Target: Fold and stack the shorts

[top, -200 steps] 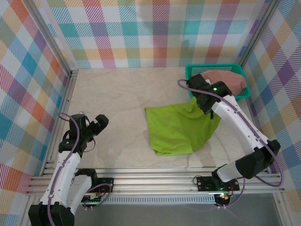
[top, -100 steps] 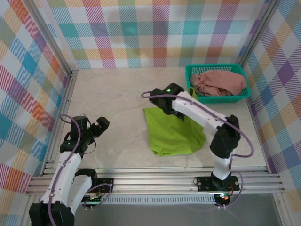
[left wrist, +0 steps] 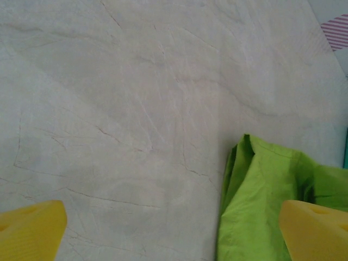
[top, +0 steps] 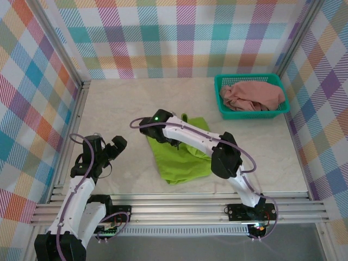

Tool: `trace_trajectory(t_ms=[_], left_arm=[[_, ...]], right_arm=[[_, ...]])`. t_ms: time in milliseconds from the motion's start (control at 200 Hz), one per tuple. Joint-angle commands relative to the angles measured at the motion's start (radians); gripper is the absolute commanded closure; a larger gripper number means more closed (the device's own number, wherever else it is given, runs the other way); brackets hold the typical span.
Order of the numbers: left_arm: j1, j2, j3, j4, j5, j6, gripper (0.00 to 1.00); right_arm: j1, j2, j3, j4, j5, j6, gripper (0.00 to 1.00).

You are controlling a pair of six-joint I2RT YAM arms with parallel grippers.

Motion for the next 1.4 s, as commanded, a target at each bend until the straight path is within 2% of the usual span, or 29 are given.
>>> trace_trajectory(t_ms=[0,60,155,265,355,390,460,555,710,900,990,1115,1395], left_arm=[[-0.006,-0.018,-0.016,0.040,0.027,-0.033,0.00],[-0.006,-0.022,-0.013,0.043,0.034,-0.040,0.00],[-0.004,-0.036,0.013,0.029,0.049,-0.049,0.00],[-0.001,-0.045,0.064,0.007,0.091,-0.067,0.00],[-0.001,-0.034,0.102,0.022,0.170,-0.094,0.00],[-0.001,-0.026,0.113,0.032,0.202,-0.109,0.00],[-0.011,-0.013,0.128,0.057,0.256,-0.146,0.00],[-0.066,-0.007,0.137,0.080,0.259,-0.192,0.00],[-0.238,0.054,0.150,0.091,0.166,-0.226,0.00],[-0.457,0.232,0.176,0.190,0.080,-0.271,0.05],[-0.528,0.328,0.206,0.234,0.065,-0.277,0.07],[-0.571,0.446,0.230,0.301,0.055,-0.287,0.12],[-0.590,0.654,0.283,0.376,0.074,-0.277,0.20]], right_arm=[[0.007,-0.034,-0.012,0.143,-0.325,-0.039,0.60],[0.008,-0.109,-0.088,0.319,-0.499,-0.058,0.40],[-0.008,-0.276,-0.269,0.634,-0.784,-0.062,0.23],[-0.092,-0.514,-0.568,1.031,-1.123,0.068,0.10],[-0.199,-0.673,-0.812,1.287,-1.275,0.209,0.07],[-0.243,-0.727,-0.876,1.318,-1.277,0.223,0.06],[-0.296,-0.802,-0.938,1.267,-1.218,0.176,0.04],[-0.356,-0.863,-1.000,1.238,-1.182,0.151,0.02],[-0.455,-0.902,-1.109,1.266,-1.139,0.195,0.02],[-0.528,-0.969,-1.258,1.332,-1.062,0.255,0.02],[-0.554,-0.996,-1.310,1.351,-1.060,0.268,0.01],[-0.580,-1.024,-1.350,1.353,-1.071,0.267,0.00],[-0.611,-1.115,-1.399,1.329,-1.068,0.250,0.00]])
